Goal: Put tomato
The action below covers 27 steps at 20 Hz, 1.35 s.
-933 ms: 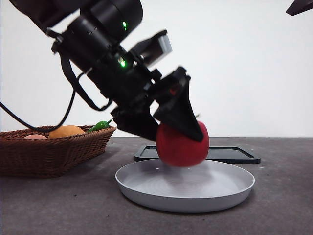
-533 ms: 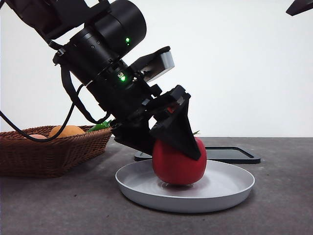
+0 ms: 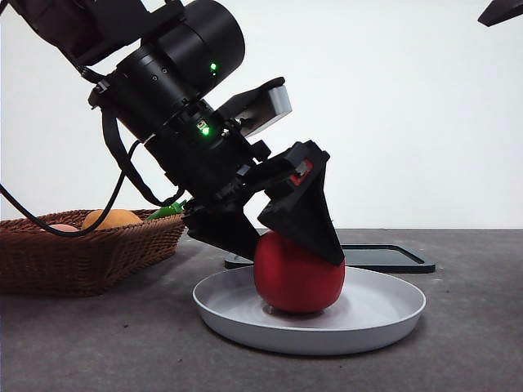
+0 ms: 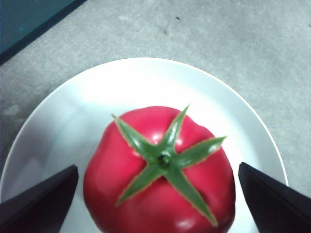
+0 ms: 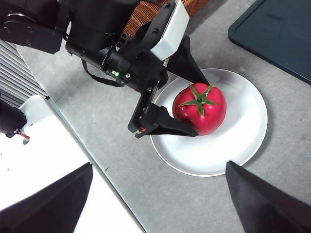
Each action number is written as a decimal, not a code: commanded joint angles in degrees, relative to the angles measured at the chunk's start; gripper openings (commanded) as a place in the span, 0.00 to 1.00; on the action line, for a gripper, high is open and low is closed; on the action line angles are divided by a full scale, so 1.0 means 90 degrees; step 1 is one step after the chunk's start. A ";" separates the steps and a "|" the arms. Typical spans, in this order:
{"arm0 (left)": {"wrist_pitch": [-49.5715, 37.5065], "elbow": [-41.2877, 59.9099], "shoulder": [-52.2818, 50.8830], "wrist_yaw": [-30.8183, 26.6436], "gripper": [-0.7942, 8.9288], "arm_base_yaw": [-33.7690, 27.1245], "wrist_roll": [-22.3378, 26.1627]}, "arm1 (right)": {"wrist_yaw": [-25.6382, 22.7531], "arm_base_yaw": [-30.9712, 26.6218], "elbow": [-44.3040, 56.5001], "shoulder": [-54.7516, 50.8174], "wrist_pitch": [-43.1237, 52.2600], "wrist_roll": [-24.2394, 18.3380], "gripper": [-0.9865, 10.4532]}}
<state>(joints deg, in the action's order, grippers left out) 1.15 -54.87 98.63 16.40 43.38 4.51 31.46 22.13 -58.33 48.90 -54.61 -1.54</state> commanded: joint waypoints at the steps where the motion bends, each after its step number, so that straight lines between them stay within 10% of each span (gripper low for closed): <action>1: 0.0112 -0.0214 -0.0002 -0.0010 0.63 0.0041 -0.0148 | -0.0002 0.0039 -0.0117 0.0053 0.0036 -0.0022 0.47; 13: 0.1173 -0.0401 -0.2407 -0.0005 0.63 -0.0988 -0.0430 | -0.0024 0.0039 -0.0117 0.0053 0.0063 -0.0022 0.47; 27: 0.5773 -0.0401 -0.4894 0.1486 0.62 -0.2101 0.0114 | -0.0211 0.0039 -0.0117 0.0520 0.0255 -0.0022 0.47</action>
<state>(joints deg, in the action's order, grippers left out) 53.63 -57.25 54.19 29.39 24.18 3.99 29.69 22.13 -58.33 53.23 -52.88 -1.54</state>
